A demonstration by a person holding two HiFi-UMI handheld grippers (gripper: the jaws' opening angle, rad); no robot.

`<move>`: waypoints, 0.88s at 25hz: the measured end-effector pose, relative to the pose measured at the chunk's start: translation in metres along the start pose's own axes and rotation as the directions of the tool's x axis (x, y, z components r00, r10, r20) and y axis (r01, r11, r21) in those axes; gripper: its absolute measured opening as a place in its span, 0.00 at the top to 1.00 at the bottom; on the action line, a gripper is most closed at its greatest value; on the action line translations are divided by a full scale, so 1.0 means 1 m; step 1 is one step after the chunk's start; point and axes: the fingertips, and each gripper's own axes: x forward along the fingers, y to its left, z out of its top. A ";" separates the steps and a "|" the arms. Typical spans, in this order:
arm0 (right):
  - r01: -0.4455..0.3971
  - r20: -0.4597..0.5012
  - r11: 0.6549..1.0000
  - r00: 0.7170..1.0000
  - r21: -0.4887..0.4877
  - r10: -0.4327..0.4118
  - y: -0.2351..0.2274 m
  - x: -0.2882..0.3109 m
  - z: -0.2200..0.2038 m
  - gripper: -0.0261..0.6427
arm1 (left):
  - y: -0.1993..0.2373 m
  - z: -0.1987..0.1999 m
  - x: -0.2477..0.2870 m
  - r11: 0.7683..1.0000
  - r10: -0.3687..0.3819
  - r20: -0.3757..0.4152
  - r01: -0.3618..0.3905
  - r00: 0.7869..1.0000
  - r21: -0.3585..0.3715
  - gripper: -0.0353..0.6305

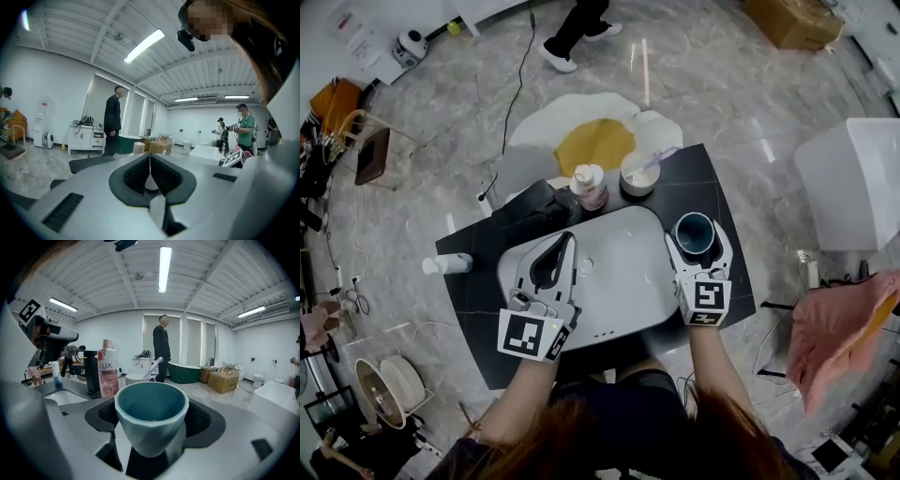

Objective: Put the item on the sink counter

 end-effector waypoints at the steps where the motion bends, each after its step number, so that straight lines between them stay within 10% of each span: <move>1: 0.000 -0.007 1.000 1.000 0.003 0.000 0.000 -0.001 -0.001 0.34 | 0.000 0.001 -0.001 1.000 0.001 0.001 -0.001 1.000 0.000 0.91; 16: 0.001 0.118 1.000 0.993 0.020 -0.003 0.005 -0.040 0.071 0.32 | -0.005 0.030 -0.023 1.000 0.006 0.051 -0.007 0.999 0.019 0.91; 22: 0.007 0.226 1.000 0.974 0.028 -0.013 0.015 -0.081 0.123 0.76 | -0.006 0.056 -0.039 1.000 0.005 0.096 -0.008 0.995 0.027 0.91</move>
